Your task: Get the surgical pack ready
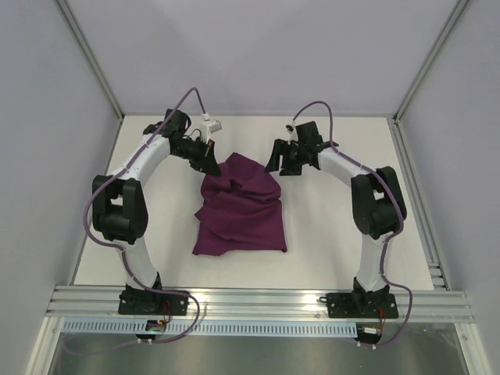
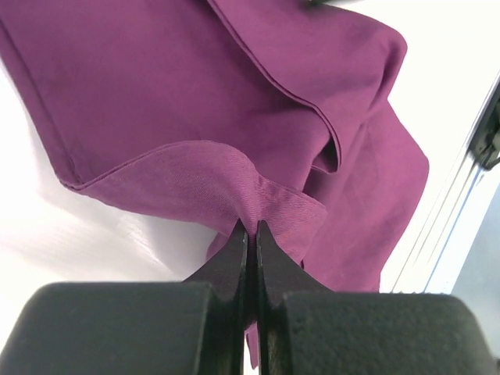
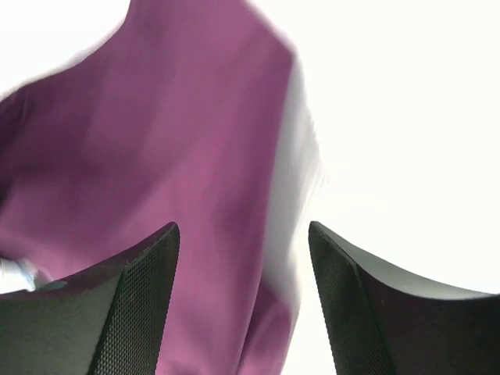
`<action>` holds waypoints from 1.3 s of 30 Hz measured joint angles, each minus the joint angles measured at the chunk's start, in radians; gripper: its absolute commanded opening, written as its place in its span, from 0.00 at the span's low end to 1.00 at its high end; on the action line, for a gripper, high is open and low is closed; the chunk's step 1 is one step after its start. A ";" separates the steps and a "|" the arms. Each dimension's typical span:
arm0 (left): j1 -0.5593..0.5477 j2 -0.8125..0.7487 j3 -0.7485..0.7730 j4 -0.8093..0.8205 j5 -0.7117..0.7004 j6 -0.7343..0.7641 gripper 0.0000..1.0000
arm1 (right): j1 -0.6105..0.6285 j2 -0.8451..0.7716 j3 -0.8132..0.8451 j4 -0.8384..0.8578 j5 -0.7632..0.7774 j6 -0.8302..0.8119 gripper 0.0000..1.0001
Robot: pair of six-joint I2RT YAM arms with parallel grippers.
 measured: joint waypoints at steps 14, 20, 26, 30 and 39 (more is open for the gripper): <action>-0.019 -0.034 -0.058 0.009 -0.031 0.066 0.00 | -0.002 0.438 0.507 -0.177 -0.096 0.064 0.68; -0.019 -0.038 -0.059 0.009 -0.035 0.068 0.00 | 0.031 0.483 0.472 -0.080 -0.249 0.143 0.22; -0.019 -0.054 -0.077 0.010 -0.038 0.072 0.00 | 0.038 0.499 0.444 -0.001 -0.322 0.226 0.00; -0.020 -0.072 -0.093 0.010 -0.050 0.084 0.00 | 0.028 0.468 0.428 0.045 -0.328 0.249 0.01; -0.020 -0.117 -0.130 0.008 -0.062 0.111 0.00 | 0.018 0.196 0.248 0.178 -0.336 0.301 0.00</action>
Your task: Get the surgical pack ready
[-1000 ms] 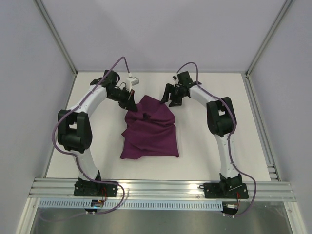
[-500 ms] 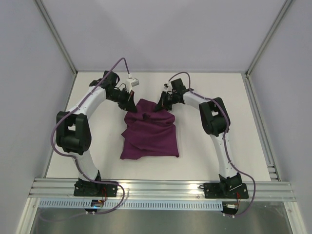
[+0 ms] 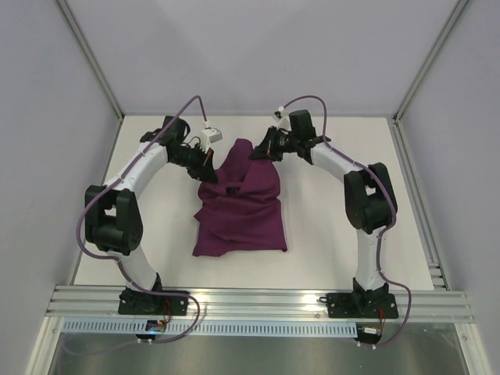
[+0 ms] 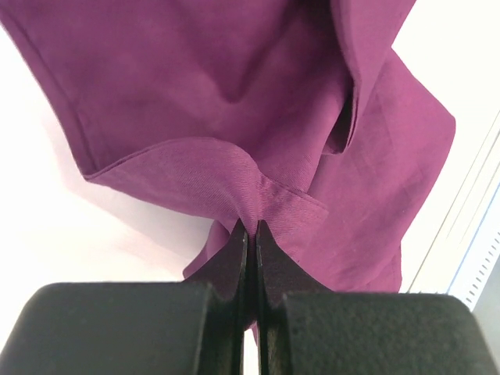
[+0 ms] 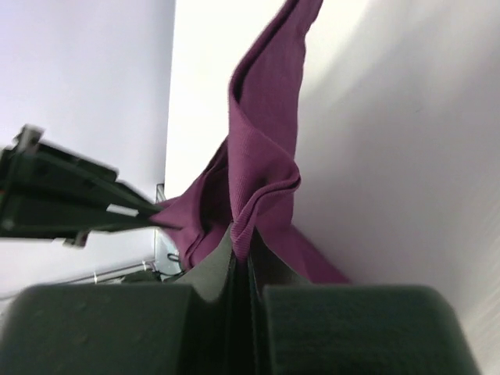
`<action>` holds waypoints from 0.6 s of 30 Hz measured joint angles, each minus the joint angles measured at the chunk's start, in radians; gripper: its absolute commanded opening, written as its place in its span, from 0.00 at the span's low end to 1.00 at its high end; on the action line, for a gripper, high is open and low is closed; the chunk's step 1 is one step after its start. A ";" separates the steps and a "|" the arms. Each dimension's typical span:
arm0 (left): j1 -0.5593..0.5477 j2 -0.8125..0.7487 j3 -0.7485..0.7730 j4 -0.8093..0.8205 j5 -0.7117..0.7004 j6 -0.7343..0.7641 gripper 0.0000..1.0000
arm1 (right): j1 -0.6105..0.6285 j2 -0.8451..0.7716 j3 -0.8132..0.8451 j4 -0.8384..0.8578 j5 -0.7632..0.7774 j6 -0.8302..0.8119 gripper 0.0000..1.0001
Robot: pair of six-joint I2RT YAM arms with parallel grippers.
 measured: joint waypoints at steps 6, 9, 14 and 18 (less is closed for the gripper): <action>-0.001 -0.027 -0.013 -0.010 -0.013 0.024 0.07 | 0.002 -0.193 -0.163 0.075 0.001 0.010 0.01; -0.001 -0.045 -0.038 -0.012 -0.018 0.038 0.20 | 0.008 -0.276 -0.253 0.095 0.000 0.011 0.00; -0.001 -0.089 -0.079 -0.017 -0.017 0.046 0.39 | 0.049 -0.392 -0.388 0.114 -0.004 -0.002 0.00; -0.001 -0.117 -0.100 -0.026 -0.008 0.058 0.49 | 0.109 -0.480 -0.507 0.142 -0.015 -0.035 0.00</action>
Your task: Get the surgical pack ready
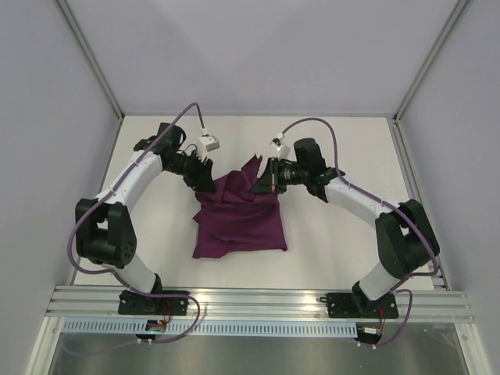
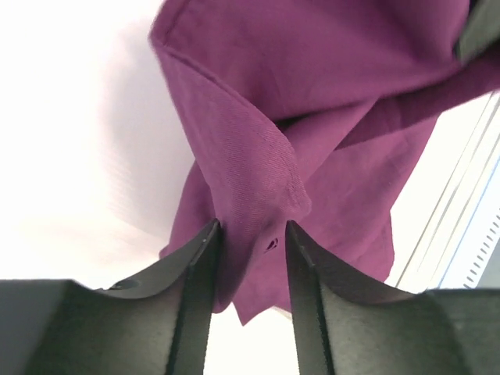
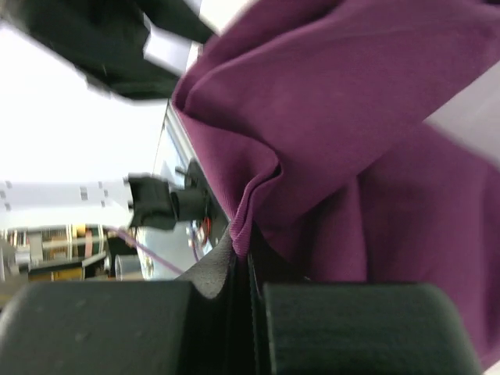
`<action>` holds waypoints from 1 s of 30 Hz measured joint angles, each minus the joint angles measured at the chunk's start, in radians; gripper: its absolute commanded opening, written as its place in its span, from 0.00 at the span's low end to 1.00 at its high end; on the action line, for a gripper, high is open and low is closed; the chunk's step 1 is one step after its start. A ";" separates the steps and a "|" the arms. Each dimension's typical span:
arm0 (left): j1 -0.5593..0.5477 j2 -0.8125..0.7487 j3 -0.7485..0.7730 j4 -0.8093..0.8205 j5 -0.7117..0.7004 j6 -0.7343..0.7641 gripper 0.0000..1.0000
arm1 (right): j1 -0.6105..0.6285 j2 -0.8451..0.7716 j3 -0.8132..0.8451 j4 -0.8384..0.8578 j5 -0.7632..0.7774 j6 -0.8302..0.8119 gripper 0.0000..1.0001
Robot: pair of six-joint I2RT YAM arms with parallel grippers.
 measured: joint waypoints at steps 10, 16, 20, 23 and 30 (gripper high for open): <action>0.000 -0.067 -0.015 -0.079 0.046 0.047 0.66 | 0.135 -0.134 -0.276 -0.005 -0.010 -0.167 0.01; 0.000 -0.079 -0.018 -0.098 0.063 0.051 0.70 | 0.246 -0.180 -0.349 -0.044 0.053 -0.304 0.09; -0.002 -0.075 -0.016 -0.098 0.062 0.040 0.70 | 0.278 -0.182 -0.375 -0.067 0.113 -0.367 0.18; -0.018 -0.066 -0.003 -0.097 0.057 0.026 0.71 | 0.319 -0.182 -0.379 -0.103 0.177 -0.411 0.25; -0.153 -0.054 0.014 -0.079 -0.006 0.011 0.73 | 0.456 -0.226 -0.378 -0.160 0.306 -0.485 0.40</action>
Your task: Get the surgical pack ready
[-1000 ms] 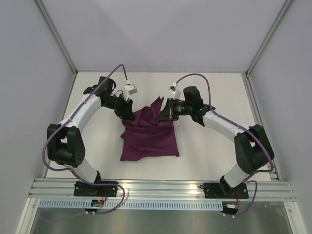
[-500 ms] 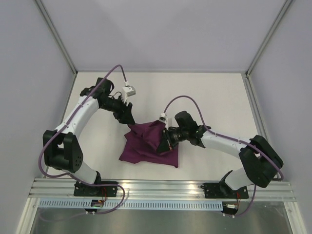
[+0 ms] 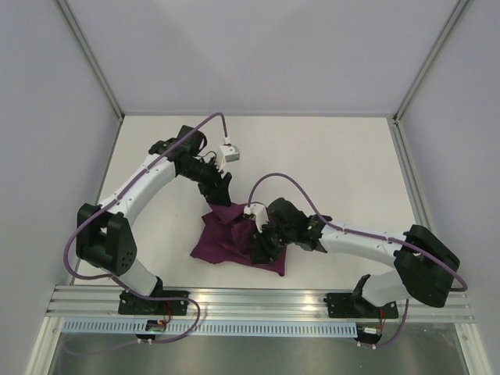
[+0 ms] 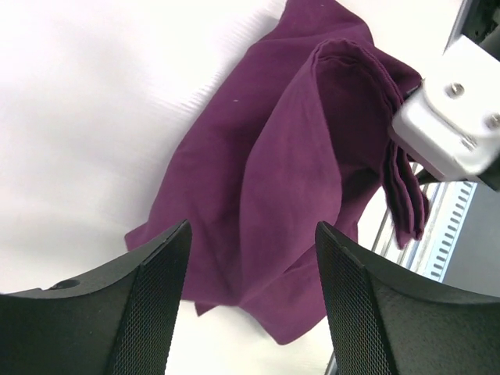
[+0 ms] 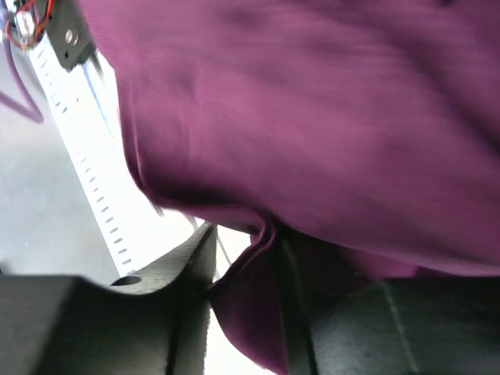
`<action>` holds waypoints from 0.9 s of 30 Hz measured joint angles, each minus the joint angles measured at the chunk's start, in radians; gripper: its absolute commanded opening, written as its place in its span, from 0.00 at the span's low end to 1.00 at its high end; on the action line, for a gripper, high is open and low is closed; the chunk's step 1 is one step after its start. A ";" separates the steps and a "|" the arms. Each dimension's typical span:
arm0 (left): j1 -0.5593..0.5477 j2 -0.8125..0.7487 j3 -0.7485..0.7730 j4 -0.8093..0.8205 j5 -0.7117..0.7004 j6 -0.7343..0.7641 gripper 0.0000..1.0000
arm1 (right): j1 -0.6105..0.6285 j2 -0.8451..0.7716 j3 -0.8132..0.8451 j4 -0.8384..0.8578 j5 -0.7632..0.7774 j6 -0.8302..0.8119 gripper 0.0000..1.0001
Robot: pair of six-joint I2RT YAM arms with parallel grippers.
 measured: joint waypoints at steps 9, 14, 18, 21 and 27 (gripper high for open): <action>-0.100 0.040 -0.003 0.014 -0.033 0.000 0.73 | 0.031 -0.305 -0.083 -0.106 0.058 0.019 0.63; -0.152 0.039 -0.025 0.027 -0.022 0.001 0.66 | -0.011 -0.411 -0.095 -0.118 0.081 0.068 0.63; -0.178 0.039 -0.045 0.032 -0.017 0.007 0.42 | -0.120 -0.457 -0.132 -0.117 0.076 0.122 0.63; -0.181 0.036 -0.070 0.034 -0.018 0.019 0.23 | -0.235 -0.484 -0.162 -0.117 0.076 0.171 0.60; -0.180 -0.031 -0.134 0.022 -0.020 0.060 0.20 | -0.356 -0.430 -0.196 -0.058 0.100 0.276 0.54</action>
